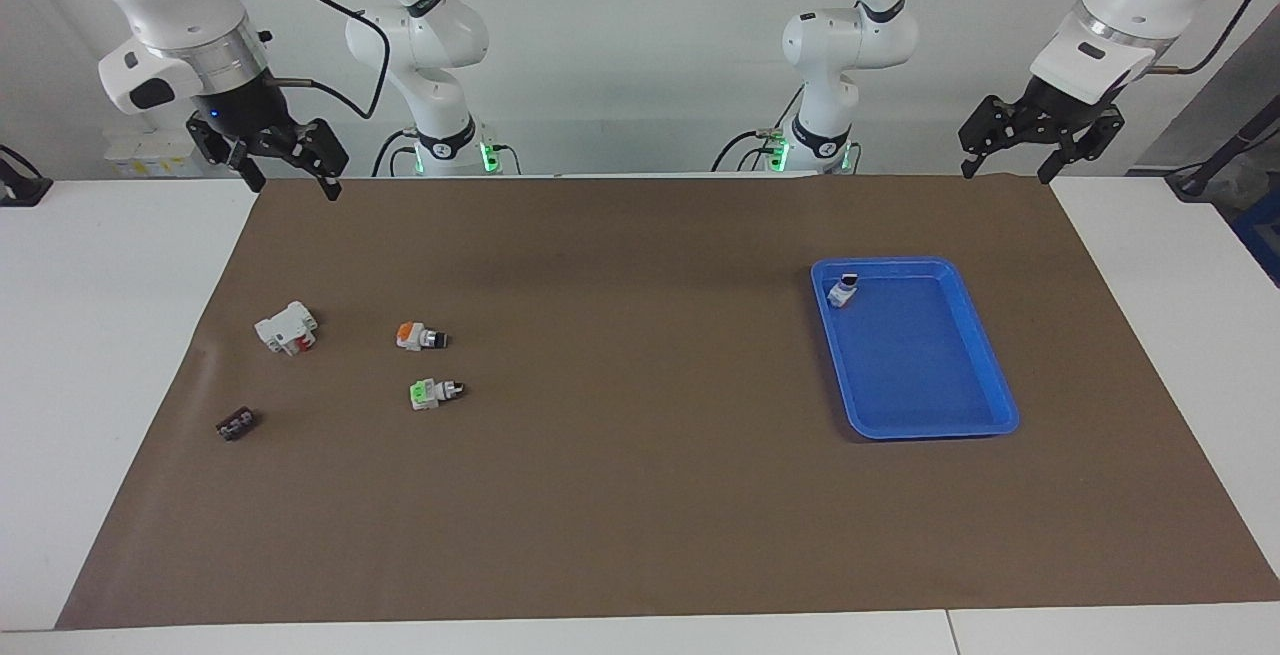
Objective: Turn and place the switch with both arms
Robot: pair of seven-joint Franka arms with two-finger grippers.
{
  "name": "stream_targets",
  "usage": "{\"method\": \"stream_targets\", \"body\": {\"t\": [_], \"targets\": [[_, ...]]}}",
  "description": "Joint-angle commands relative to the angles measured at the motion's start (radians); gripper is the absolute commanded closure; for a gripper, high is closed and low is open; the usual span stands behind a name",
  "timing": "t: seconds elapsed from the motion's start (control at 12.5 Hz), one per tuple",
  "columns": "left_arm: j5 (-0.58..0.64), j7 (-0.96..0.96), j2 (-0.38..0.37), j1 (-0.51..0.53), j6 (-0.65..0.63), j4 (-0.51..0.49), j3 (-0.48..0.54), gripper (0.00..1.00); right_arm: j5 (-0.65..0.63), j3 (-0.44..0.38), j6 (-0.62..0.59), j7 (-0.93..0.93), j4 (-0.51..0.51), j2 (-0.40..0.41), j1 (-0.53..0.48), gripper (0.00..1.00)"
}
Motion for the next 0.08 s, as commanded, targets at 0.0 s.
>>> {"method": "stream_targets", "body": {"t": [0.0], "targets": [[0.019, -0.007, -0.030, -0.013, -0.004, -0.036, 0.006, 0.00, -0.004, 0.011, -0.011, -0.005, -0.009, -0.015, -0.014, 0.00]]}}
